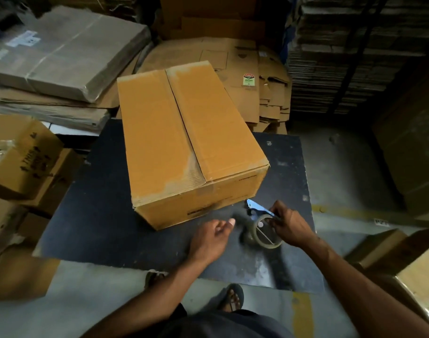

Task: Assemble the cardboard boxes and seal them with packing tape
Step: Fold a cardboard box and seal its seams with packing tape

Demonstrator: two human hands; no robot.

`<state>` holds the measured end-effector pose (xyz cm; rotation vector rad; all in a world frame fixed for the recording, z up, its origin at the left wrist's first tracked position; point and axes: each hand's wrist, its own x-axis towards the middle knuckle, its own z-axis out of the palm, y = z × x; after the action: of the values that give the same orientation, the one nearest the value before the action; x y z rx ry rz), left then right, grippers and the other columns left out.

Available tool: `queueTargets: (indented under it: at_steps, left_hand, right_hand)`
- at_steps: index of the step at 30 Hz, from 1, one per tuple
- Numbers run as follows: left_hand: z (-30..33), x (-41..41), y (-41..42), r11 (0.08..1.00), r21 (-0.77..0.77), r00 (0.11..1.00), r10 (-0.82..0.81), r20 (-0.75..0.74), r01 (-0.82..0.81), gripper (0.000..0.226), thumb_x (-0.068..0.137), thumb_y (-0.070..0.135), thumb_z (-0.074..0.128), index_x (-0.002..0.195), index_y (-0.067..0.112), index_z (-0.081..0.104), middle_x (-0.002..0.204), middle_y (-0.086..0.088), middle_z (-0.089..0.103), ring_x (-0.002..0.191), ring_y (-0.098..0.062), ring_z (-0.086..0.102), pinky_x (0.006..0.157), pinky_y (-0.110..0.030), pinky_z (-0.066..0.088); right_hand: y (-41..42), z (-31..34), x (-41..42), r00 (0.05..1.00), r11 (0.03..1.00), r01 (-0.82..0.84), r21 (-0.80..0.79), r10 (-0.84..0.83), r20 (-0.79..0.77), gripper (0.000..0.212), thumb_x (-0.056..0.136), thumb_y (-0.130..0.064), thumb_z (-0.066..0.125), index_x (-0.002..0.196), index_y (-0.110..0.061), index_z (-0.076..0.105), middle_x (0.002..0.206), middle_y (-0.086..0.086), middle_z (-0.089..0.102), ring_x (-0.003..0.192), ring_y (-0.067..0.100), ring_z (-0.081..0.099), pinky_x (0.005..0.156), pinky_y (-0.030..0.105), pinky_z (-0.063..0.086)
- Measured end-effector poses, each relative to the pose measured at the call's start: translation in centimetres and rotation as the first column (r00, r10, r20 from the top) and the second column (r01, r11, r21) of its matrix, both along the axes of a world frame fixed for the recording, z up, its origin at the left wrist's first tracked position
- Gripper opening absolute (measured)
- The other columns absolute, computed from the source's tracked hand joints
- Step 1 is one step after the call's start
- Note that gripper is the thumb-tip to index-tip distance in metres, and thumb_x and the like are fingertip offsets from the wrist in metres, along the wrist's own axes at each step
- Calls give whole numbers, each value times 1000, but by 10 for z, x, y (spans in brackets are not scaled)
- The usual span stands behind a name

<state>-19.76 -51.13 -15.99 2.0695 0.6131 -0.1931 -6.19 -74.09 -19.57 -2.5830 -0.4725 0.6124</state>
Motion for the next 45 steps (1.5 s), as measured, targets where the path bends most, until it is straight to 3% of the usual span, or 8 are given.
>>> queueTargets:
  at_steps: [4,7,13,18,21,27,32,45]
  left_hand:
    - [17,9,-7,696,-552,878,257,-404,-458,76,94,79,38,108,14,74,95,-3,80,76,-20,69,59,-31,47]
    - [43,18,-2,568,-678,884,270,-382,-467,83,93,82,33,115,12,73,107,-11,78,90,-25,67,69,-34,47]
    - [79,16,14,477,-751,887,301,-350,-458,56,95,61,57,117,13,74,105,-7,79,85,-22,70,70,-36,47]
    - [85,-7,30,117,-833,766,478,-431,-541,30,96,37,64,110,12,73,79,-5,70,63,-19,59,60,-31,41]
    - [91,-15,42,103,-826,712,573,-405,-554,12,98,14,58,97,12,70,71,-5,66,63,-17,56,58,-31,42]
    - [107,-33,107,392,-608,495,869,-3,-691,19,89,0,75,94,18,76,85,-4,79,71,-14,69,60,-27,51]
    - [96,-72,161,307,-555,350,936,31,-773,24,84,5,83,103,17,76,95,-6,79,89,-16,75,73,-30,57]
    - [58,-81,175,116,-683,281,950,-136,-721,25,90,15,80,112,6,74,97,-13,78,85,-25,79,80,-38,63]
  right_hand:
    - [4,32,-20,987,981,-123,148,105,122,33,89,-21,74,105,-33,49,101,-5,65,88,16,64,71,38,56]
    - [9,54,-28,933,960,-268,87,236,273,46,83,-29,81,118,-29,51,117,-5,54,95,16,57,68,19,44]
    - [23,97,-28,842,924,-382,-4,350,410,80,80,-31,83,147,-41,40,123,-7,44,90,17,58,57,34,55]
    - [63,140,-25,840,842,-492,222,391,376,76,80,-31,86,145,-39,46,124,-8,47,104,17,57,69,43,58]
    - [96,160,-23,795,778,-581,238,480,371,75,82,-32,85,146,-39,48,126,-9,47,107,16,57,73,44,58]
    - [155,203,-20,530,601,-796,-70,749,397,58,89,-50,71,144,-53,50,139,-6,35,105,18,60,76,36,61]
    - [168,225,9,490,546,-825,-144,819,300,55,88,-52,72,137,-64,51,141,-12,32,113,12,56,86,30,58]
    - [224,210,15,417,456,-844,-283,889,188,59,87,-45,78,138,-59,52,133,-10,46,107,11,55,79,28,54]
